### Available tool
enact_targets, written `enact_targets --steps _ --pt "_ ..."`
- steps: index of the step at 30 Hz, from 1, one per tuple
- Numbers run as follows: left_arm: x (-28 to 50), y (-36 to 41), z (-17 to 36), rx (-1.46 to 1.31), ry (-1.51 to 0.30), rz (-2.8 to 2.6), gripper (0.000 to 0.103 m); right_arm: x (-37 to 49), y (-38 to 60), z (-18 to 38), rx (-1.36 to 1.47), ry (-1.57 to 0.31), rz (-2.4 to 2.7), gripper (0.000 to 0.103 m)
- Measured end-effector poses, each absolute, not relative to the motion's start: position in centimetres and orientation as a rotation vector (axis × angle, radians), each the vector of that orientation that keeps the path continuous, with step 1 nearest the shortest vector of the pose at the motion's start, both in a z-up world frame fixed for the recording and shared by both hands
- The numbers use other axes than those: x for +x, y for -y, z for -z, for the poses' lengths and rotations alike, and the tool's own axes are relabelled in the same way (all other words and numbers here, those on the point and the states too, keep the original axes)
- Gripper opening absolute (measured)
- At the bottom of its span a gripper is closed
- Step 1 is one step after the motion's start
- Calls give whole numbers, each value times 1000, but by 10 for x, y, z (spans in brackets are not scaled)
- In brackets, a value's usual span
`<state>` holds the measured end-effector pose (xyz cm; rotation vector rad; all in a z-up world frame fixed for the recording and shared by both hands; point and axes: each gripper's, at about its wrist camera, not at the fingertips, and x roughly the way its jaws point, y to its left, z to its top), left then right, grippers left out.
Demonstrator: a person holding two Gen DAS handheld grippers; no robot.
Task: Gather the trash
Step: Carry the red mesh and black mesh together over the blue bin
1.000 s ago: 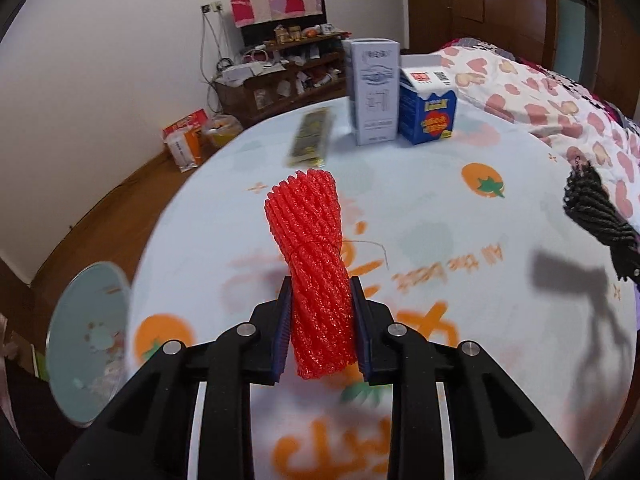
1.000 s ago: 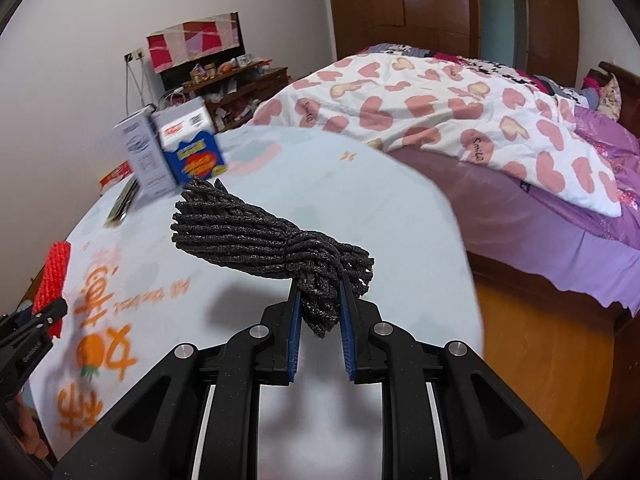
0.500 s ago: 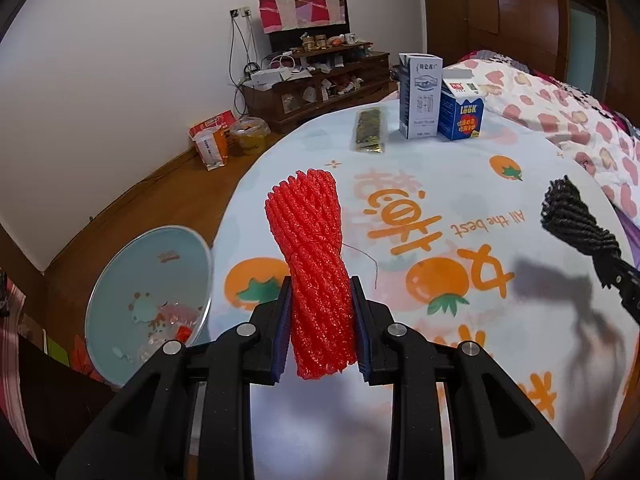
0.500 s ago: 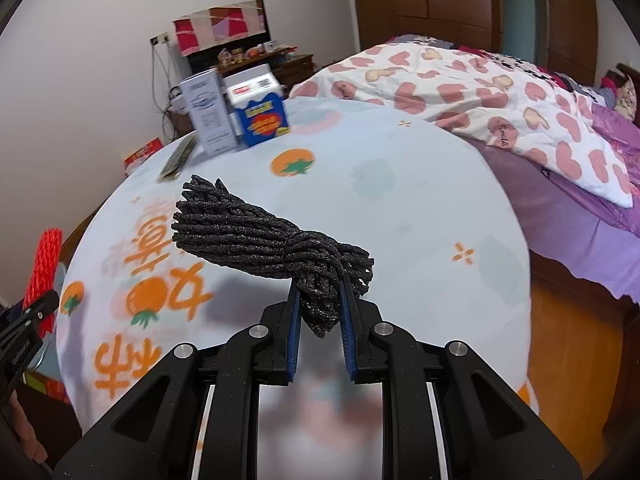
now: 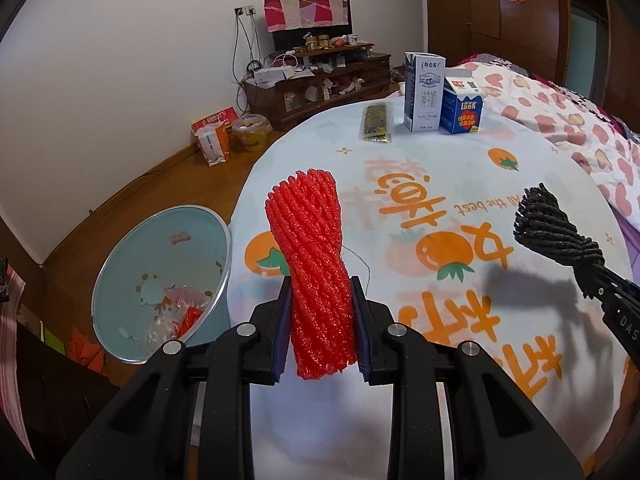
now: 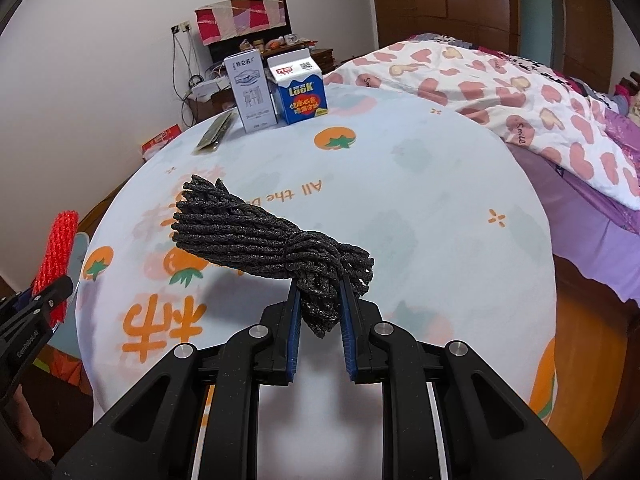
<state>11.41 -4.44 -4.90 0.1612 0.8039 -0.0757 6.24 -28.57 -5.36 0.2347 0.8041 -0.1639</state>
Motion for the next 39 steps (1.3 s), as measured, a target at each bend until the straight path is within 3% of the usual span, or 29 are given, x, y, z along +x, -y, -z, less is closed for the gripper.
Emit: enact_targets --steps 39 --pt "90 30 52 143 -805 92 27 51 251 50 209 -816 92 19"
